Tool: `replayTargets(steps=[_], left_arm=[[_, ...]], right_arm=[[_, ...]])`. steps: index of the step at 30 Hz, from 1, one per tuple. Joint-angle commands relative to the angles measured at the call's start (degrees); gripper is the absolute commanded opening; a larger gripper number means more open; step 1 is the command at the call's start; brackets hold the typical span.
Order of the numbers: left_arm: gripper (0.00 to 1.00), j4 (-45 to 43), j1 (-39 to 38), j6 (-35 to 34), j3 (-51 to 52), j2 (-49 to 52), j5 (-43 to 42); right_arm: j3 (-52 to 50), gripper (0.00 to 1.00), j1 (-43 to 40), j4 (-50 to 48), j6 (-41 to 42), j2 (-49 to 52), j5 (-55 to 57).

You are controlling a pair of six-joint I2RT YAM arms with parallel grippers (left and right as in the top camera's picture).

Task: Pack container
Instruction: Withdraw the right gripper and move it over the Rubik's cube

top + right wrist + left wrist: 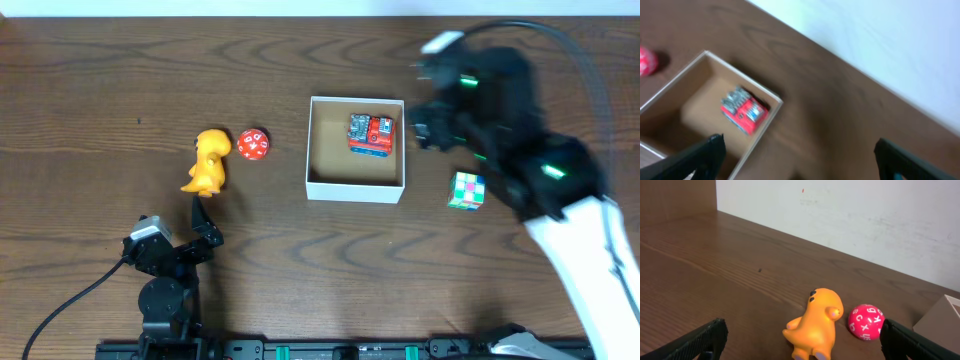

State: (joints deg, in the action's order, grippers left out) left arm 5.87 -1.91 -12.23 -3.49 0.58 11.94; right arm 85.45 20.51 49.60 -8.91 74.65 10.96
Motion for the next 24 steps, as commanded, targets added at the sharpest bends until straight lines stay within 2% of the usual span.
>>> replayTargets(steps=[1,10,13,17,24], left_arm=[[0.98,0.7,0.3,-0.4,1.7,-0.3,0.0],[0.98,0.7,0.3,-0.4,1.7,-0.3,0.0],[0.98,0.7,0.3,-0.4,1.7,-0.3,0.0],[0.98,0.7,0.3,-0.4,1.7,-0.3,0.0],[0.98,0.7,0.3,-0.4,1.7,-0.3,0.0]], right_arm=[[0.2,0.98,-5.7,4.4,11.4,-2.8,1.3],[-2.3,0.99,-19.5,16.0,12.5,-1.0,-4.4],[-5.0,0.99,-22.3,17.1,16.5,0.5,-8.2],[-10.8,0.99,-23.7,15.3,19.2,2.0,-9.9],[-21.4,0.99,-22.7,5.2,21.3,4.6,-12.9]])
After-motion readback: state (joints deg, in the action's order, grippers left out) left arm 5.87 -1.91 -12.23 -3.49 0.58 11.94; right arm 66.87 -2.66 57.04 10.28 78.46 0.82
